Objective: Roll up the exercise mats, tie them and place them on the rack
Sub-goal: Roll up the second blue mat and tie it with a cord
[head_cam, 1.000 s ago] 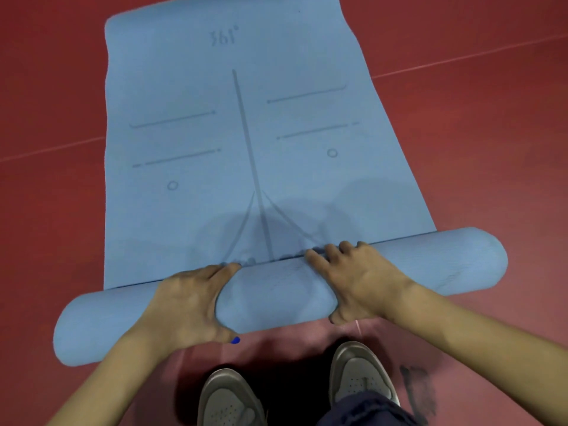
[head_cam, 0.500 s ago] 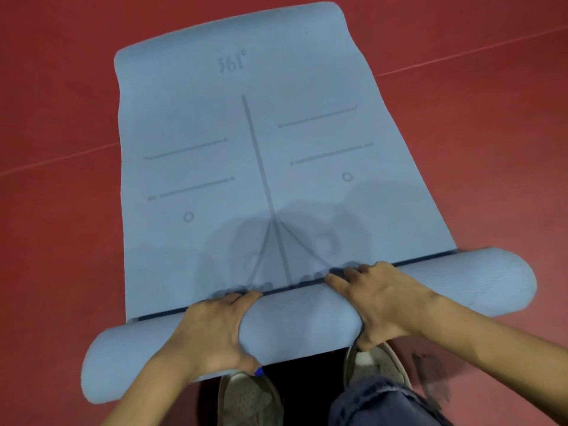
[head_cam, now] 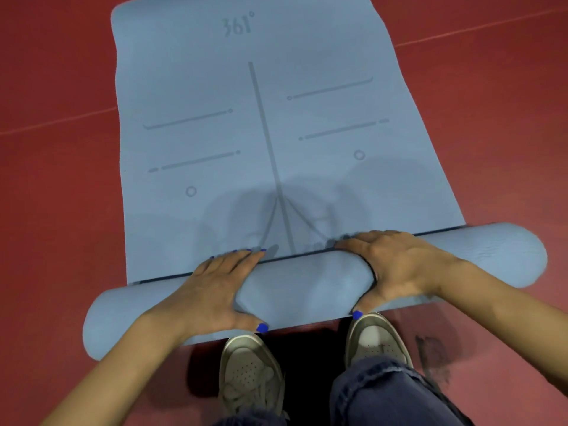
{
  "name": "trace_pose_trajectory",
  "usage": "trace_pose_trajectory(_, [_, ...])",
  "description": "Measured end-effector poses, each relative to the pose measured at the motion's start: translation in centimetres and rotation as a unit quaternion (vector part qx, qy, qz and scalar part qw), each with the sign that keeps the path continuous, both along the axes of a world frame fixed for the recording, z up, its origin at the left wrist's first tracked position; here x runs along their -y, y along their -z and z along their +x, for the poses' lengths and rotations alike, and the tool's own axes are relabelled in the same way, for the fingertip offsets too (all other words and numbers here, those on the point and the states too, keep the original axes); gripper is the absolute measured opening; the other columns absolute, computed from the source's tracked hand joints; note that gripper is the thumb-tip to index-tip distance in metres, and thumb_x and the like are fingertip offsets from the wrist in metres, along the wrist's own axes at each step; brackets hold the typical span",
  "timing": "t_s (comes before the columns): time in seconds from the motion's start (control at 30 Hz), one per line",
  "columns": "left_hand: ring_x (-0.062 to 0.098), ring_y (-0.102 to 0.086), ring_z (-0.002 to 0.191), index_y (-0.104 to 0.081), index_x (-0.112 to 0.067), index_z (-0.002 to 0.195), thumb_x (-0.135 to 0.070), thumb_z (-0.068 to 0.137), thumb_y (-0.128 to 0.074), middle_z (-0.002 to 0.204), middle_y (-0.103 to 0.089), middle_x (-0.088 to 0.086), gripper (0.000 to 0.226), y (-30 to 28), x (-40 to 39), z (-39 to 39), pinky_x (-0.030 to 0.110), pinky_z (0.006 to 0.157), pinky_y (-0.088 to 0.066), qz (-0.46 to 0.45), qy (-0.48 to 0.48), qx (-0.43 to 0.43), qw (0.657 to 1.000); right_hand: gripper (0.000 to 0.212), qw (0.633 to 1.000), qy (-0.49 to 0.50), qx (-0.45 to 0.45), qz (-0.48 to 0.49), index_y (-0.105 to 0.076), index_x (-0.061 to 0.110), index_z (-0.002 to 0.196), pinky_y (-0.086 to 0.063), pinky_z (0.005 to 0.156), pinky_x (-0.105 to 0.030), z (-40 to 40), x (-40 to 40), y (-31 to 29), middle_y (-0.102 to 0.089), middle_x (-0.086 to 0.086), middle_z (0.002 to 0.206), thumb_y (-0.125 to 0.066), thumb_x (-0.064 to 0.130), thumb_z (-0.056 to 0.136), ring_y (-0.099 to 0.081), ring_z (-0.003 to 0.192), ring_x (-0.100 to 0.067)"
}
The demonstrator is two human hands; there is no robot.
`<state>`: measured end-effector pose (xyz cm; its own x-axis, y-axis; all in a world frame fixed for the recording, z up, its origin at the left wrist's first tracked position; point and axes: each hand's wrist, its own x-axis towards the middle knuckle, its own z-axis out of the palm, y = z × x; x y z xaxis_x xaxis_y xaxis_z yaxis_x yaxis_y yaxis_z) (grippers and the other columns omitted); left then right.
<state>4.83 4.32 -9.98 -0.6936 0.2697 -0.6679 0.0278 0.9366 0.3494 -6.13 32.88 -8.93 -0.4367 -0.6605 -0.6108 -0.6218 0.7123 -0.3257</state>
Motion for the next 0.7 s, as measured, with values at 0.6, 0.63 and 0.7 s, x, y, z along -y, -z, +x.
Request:
trace_pose_trajectory(0.6, [0.034,-0.025,0.139,-0.017,-0.022,0.152,-0.079,0.070,-0.032,0.149,-0.036,0.022,0.102,0.0,-4.3,-1.3,0.069,0.106,-0.023,-0.089,0.023,-0.260,0.961,0.105,0.949,0.302,-0.075,0.052,-0.027,0.032,0.146,-0.006,0.112,-0.061,-5.9,3.4,-0.6,-0.033,-0.003,0.147,-0.067,0.075,0.059,-0.018,0.141,-0.025])
trace_pose_trajectory(0.63, [0.035,-0.026,0.138,-0.020,-0.019,0.152,-0.080,0.066,-0.033,0.149,-0.034,0.025,0.106,0.5,-4.9,-1.1,0.068,0.105,-0.021,-0.098,0.017,-0.243,0.965,0.105,0.950,0.297,-0.073,0.064,-0.027,0.031,0.146,-0.007,0.112,-0.061,-6.5,3.7,-0.8,-0.033,-0.004,0.147,-0.068,0.074,0.059,-0.019,0.141,-0.026])
trace_pose_trajectory(0.7, [0.037,-0.030,0.137,-0.026,-0.016,0.149,-0.087,0.055,-0.039,0.149,-0.029,0.028,0.119,1.2,-5.4,-1.7,0.068,0.103,-0.017,-0.133,-0.011,-0.187,0.973,0.099,0.950,0.294,-0.077,0.074,-0.031,0.028,0.144,-0.009,0.112,-0.060,-7.2,4.2,-0.7,-0.034,-0.004,0.147,-0.067,0.072,0.063,-0.024,0.139,-0.027])
